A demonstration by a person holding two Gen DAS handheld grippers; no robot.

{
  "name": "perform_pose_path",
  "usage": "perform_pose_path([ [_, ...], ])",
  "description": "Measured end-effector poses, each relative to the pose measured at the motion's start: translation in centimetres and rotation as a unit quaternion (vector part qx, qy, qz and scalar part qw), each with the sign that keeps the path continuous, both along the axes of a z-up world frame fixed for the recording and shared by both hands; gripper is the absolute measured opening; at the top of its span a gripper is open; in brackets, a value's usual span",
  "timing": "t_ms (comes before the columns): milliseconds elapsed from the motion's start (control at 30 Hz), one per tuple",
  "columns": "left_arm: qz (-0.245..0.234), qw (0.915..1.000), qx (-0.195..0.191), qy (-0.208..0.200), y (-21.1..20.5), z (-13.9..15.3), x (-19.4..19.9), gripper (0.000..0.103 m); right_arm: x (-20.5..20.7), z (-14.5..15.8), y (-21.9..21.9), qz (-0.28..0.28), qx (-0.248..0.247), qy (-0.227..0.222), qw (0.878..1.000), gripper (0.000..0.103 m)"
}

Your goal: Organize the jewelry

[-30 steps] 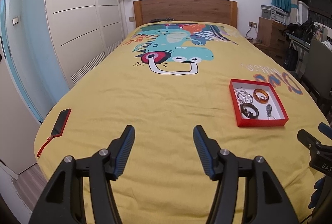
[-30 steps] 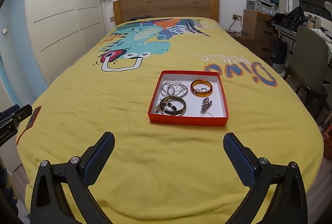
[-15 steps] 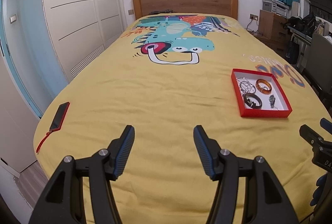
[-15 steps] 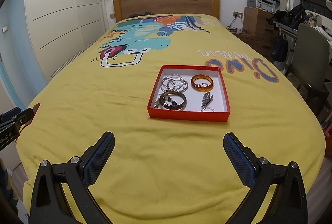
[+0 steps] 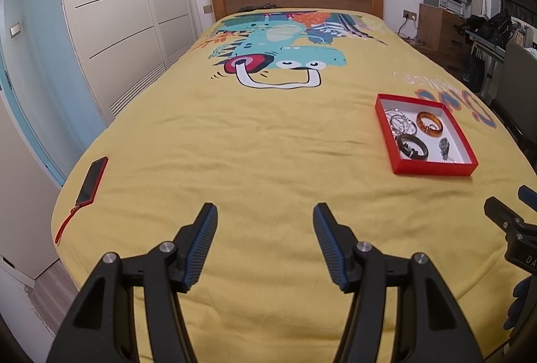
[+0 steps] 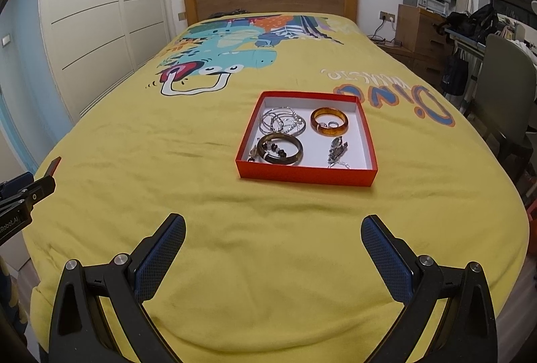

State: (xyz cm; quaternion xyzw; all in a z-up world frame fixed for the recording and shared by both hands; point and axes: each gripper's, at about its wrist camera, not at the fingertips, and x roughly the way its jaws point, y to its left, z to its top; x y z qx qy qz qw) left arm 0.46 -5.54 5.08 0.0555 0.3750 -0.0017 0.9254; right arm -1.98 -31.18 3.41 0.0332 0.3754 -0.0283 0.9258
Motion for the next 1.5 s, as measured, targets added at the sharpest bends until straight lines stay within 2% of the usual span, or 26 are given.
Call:
perform_pose_path([
  [733, -0.003, 0.9992, 0.017, 0.035, -0.3, -3.0, 0.5, 0.057, -0.2, -0.2, -0.5, -0.011, -0.01, -0.001, 1.0, 0.102],
  [1300, 0.004, 0.9993, 0.01, 0.037, 0.3, -3.2, 0.8, 0.057, 0.1, -0.4, -0.5, -0.011, -0.015, 0.003, 1.0, 0.102],
  [1500, 0.008, 0.9991, 0.02, 0.036, 0.2, -3.3, 0.8, 0.057, 0.1, -0.5, -0.4, -0.011, -0.015, 0.005, 1.0, 0.102],
])
